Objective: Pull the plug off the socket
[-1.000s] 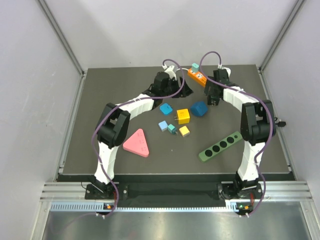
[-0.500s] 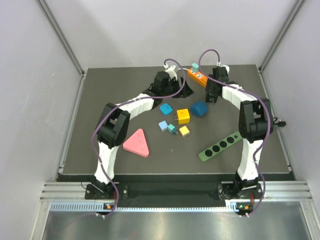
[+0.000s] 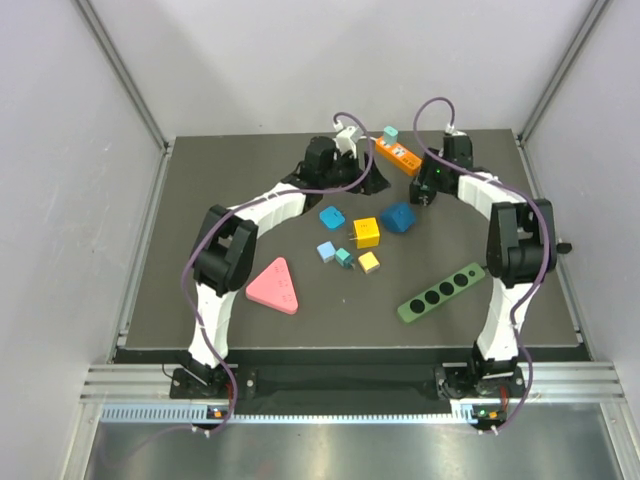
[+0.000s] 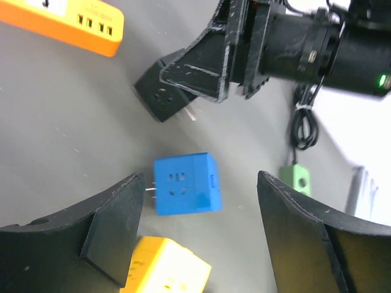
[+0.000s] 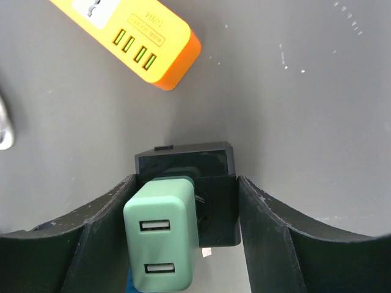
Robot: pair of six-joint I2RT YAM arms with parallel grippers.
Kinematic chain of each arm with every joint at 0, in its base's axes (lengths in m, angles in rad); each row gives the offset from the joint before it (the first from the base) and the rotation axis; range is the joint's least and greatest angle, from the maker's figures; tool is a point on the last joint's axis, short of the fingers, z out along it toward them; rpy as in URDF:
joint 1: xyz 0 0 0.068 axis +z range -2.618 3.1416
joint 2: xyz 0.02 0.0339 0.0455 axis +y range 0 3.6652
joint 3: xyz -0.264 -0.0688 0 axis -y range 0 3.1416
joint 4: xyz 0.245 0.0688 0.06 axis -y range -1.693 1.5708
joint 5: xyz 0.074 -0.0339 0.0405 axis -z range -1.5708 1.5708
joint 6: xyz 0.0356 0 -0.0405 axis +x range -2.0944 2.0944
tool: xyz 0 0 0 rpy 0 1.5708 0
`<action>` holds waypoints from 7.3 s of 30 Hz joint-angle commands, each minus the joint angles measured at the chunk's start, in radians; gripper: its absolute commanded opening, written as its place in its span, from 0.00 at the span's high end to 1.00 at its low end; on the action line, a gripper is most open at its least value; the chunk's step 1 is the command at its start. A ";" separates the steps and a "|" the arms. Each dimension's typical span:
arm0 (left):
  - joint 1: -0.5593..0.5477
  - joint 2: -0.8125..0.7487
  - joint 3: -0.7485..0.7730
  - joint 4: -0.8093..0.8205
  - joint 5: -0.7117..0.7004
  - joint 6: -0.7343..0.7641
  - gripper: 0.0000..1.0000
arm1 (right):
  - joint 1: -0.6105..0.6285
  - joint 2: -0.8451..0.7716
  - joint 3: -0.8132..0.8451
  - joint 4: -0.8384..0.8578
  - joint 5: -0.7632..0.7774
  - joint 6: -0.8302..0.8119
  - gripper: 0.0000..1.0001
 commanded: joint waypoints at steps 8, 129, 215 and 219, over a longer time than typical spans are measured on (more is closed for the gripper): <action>0.022 -0.125 -0.213 0.288 0.002 0.523 0.06 | -0.102 -0.150 -0.096 0.150 -0.446 0.099 1.00; 0.010 -0.164 -0.626 0.822 -0.099 0.813 1.00 | 0.060 -0.294 -0.098 0.316 -0.553 0.113 1.00; 0.020 -0.659 -0.999 0.696 -0.265 0.732 1.00 | 0.159 -0.291 -0.162 0.502 -0.861 0.253 0.16; 0.020 -0.661 -0.996 0.691 -0.256 0.730 1.00 | 0.165 -0.278 -0.155 0.486 -0.861 0.241 0.17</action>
